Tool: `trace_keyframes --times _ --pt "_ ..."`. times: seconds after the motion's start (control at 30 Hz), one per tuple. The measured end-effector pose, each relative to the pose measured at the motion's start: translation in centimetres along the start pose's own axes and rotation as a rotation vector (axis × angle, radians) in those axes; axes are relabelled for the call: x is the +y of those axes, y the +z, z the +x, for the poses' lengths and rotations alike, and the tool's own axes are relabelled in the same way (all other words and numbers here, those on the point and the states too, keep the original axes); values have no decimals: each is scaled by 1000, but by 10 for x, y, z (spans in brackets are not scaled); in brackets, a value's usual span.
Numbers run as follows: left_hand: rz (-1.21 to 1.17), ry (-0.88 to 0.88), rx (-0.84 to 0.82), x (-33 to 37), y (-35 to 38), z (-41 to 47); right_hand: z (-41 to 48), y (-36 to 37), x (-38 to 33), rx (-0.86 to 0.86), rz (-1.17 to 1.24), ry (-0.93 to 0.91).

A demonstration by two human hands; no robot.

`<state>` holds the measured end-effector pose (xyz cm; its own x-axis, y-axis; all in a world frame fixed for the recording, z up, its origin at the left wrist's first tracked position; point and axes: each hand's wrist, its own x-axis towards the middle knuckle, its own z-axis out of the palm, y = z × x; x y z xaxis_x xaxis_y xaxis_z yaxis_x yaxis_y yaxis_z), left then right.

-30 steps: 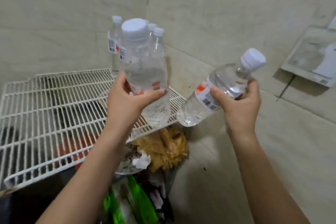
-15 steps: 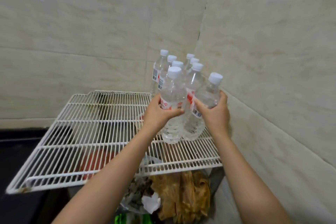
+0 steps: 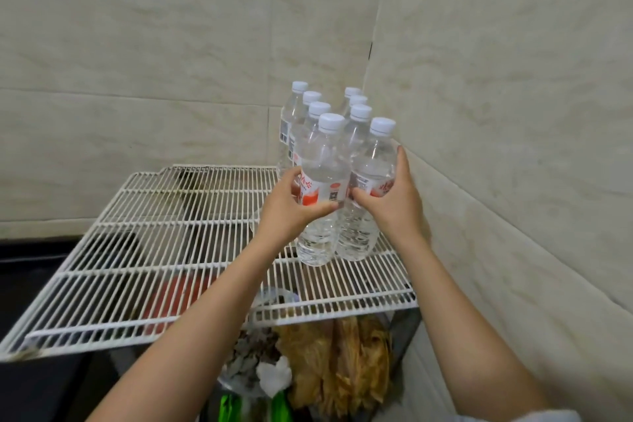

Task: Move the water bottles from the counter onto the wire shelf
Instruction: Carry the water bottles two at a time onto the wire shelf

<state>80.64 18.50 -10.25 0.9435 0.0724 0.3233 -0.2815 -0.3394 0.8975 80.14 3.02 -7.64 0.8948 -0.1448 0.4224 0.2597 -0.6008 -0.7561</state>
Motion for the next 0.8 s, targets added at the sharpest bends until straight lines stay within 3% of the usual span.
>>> trace_keyframes --times 0.1,0.23,0.33,0.47,0.67,0.8 --pt "24 -26 41 0 1 -3 -1 2 2 9 1 -10" --pt "-25 -116 -45 -2 -6 -19 -21 7 11 22 -33 57" --pt "-20 -155 -40 -5 -28 -60 -54 20 19 89 39 -44" --pt "-41 -132 216 -16 -72 -126 -99 40 25 106 15 -201" --pt "132 -275 640 -46 -146 -216 -139 91 23 57 -117 -609" --pt "186 -411 834 -51 -175 -277 -178 132 5 -58 -133 -760"
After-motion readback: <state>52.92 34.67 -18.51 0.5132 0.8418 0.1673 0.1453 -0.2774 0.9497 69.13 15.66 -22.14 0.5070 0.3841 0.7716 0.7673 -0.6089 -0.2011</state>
